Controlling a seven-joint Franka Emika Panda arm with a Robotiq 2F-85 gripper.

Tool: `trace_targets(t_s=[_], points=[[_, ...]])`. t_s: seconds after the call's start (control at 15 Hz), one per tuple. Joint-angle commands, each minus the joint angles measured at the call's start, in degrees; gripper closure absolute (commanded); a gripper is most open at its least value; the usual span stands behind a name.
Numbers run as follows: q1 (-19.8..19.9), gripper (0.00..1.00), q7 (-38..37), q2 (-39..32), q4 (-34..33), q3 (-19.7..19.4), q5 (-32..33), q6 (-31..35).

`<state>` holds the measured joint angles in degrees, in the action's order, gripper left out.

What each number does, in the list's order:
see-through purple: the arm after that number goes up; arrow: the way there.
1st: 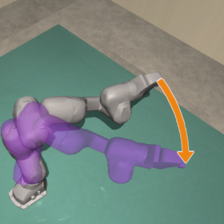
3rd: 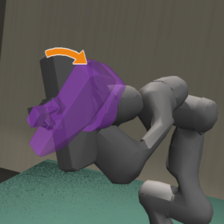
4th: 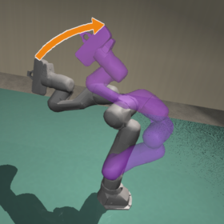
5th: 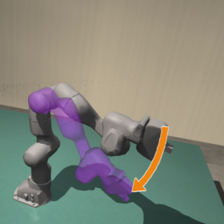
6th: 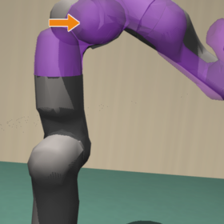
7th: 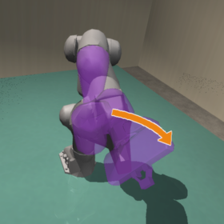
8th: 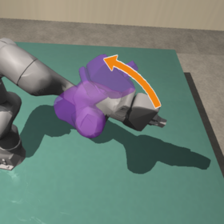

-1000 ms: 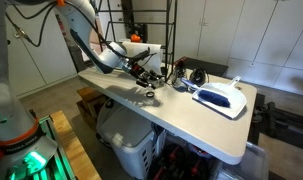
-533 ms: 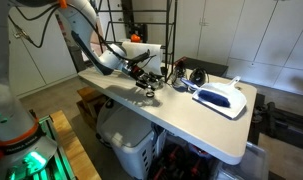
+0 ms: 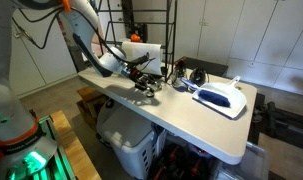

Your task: Pour some of the content in the clear bottle onto the black lid on the table

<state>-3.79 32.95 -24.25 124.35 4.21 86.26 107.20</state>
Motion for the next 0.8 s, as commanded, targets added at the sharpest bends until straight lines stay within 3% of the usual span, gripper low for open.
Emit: trace_targets(t_s=[0.0, 0.07, 0.13, 0.33, 0.73], points=[[-0.4, 0.72, -1.7, -1.2, -1.2, -0.1, 1.7, -2.4], [0.6, 0.72, 0.0, -0.3, -0.7, 0.6, 0.2, 0.8], [-0.5, 0.72, -2.6, -1.2, -1.7, -0.1, 1.8, -2.9], [-0.5, 0.72, -3.5, -2.3, -3.3, -0.1, 1.6, -4.3], [0.6, 0.72, -1.9, -3.5, -4.1, 0.5, -0.3, -1.5]])
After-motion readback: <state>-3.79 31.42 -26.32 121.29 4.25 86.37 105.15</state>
